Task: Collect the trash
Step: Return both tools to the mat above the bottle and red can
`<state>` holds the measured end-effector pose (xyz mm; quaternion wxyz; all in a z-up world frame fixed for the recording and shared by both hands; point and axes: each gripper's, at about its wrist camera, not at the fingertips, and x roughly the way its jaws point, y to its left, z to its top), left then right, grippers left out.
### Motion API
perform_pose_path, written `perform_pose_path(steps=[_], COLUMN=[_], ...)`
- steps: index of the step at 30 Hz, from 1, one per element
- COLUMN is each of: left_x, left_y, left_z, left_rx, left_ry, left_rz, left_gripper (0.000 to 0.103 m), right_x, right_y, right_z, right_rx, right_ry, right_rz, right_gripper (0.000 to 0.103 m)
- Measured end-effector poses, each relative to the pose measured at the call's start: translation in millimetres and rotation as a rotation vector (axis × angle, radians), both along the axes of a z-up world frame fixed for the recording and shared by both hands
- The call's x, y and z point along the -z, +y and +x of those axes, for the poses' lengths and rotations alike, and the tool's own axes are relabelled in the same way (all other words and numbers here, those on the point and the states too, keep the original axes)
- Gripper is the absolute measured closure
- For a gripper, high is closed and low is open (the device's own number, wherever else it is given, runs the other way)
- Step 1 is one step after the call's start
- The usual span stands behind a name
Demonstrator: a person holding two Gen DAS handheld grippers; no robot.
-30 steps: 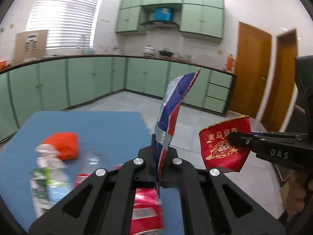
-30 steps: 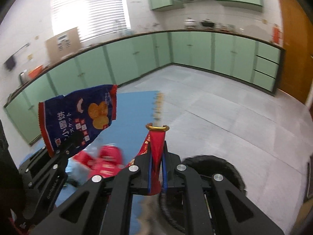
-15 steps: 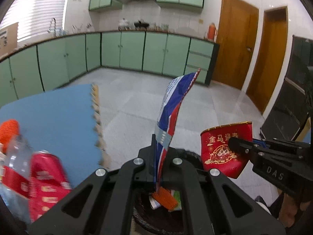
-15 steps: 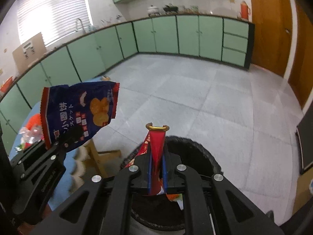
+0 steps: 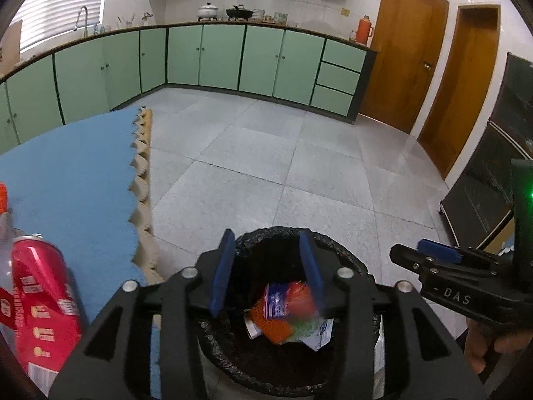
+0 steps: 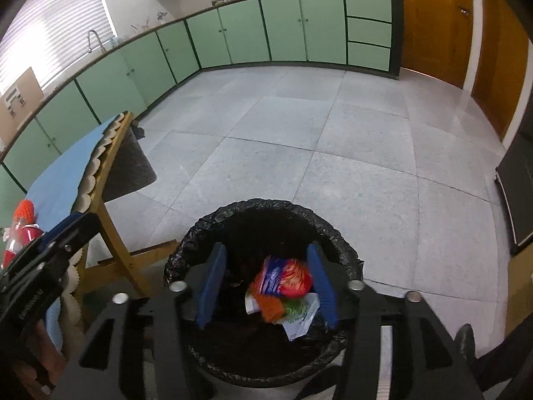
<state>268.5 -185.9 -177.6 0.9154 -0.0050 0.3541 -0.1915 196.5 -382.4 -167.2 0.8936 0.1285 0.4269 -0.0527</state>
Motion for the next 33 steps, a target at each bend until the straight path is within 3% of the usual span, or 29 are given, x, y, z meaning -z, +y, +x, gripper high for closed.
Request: perform_pose_path(steps=[6, 8, 15, 22, 27, 33], left_x=[-36, -50, -89, -92, -85, -78], left_y=[31, 50, 127, 219, 264, 290], left_z=[-13, -21, -53, -105, -134, -152], left_rx=[-0.059, -0.094, -0.234, -0.437, -0.528, -0.565], left_ry=[-0.056, -0.085, -0.164, -0.197, -0.182, -0.17], left_rz=[-0.009, -0.016, 0.012, 0.108, 0.149, 0.142], left_gripper=[0.042, 0.037, 0.03, 0.03, 0.03, 0.03], right_x=[-29, -41, -76, -91, -85, -58], right_y=[19, 29, 82, 162, 212, 257], right_z=[-11, -14, -28, -40, -45, -44], right_rx=[0.005, -0.007, -0.091, -0.227, -0.321, -0.413], right_ry=[-0.076, -0.107, -0.217, -0.318, -0.358, -0.293], right_rz=[-0.087, -0.089, -0.074, -0.104, -0.078, -0.071], right_gripper=[0.012, 0.008, 0.006, 0.006, 0.006, 0.006])
